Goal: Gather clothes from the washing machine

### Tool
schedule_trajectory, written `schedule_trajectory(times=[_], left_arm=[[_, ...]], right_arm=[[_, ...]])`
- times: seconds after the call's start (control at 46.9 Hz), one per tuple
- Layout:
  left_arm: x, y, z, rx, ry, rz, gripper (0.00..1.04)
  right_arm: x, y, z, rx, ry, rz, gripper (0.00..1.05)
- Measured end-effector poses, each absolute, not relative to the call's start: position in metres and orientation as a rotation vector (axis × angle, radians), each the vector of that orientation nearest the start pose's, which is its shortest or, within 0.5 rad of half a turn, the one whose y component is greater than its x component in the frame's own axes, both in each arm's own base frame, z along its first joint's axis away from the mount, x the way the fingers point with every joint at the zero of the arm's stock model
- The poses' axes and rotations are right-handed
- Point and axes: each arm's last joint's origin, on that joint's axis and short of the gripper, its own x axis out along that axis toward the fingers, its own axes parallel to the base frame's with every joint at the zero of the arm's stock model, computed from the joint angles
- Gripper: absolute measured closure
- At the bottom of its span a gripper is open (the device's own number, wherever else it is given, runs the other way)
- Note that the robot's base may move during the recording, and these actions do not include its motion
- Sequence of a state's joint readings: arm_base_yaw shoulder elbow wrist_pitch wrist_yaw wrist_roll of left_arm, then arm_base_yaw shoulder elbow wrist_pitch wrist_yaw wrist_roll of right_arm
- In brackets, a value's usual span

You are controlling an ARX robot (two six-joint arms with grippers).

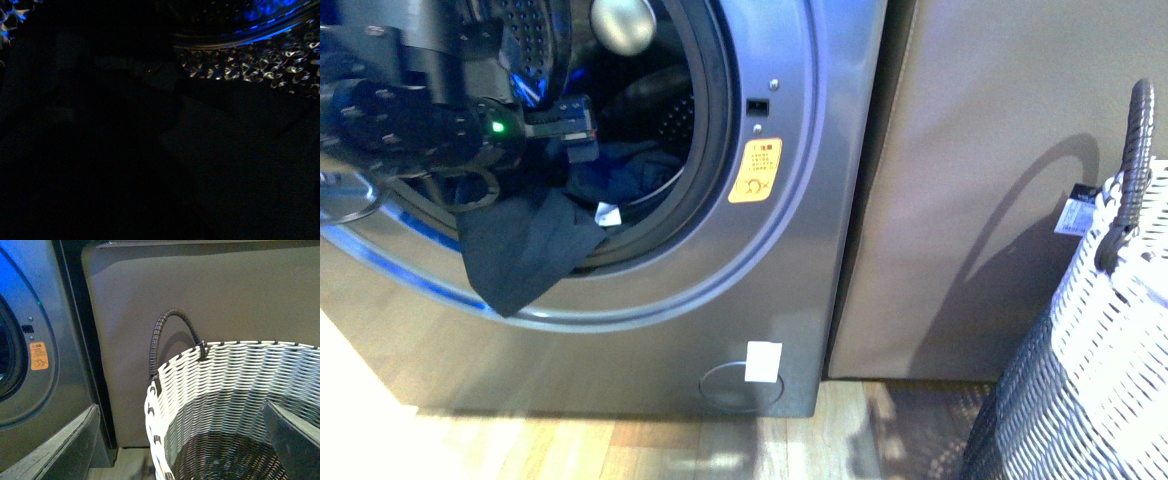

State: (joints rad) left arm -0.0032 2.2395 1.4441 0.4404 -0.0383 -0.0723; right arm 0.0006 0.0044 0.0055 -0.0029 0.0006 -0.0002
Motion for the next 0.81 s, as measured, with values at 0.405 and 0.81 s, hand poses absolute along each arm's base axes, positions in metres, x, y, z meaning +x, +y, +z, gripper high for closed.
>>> schedule_trajectory(times=[0.405, 0.81], left_arm=[[0.506, -0.003, 0.126, -0.086, 0.499, -0.039, 0.07], [0.502, -0.026, 0.12, -0.087, 0.585, -0.152, 0.07]], right_arm=[[0.098, 0.0, 0.165, 0.0, 0.002, 0.0, 0.08], [0.098, 0.0, 0.165, 0.0, 0.002, 0.0, 0.08]])
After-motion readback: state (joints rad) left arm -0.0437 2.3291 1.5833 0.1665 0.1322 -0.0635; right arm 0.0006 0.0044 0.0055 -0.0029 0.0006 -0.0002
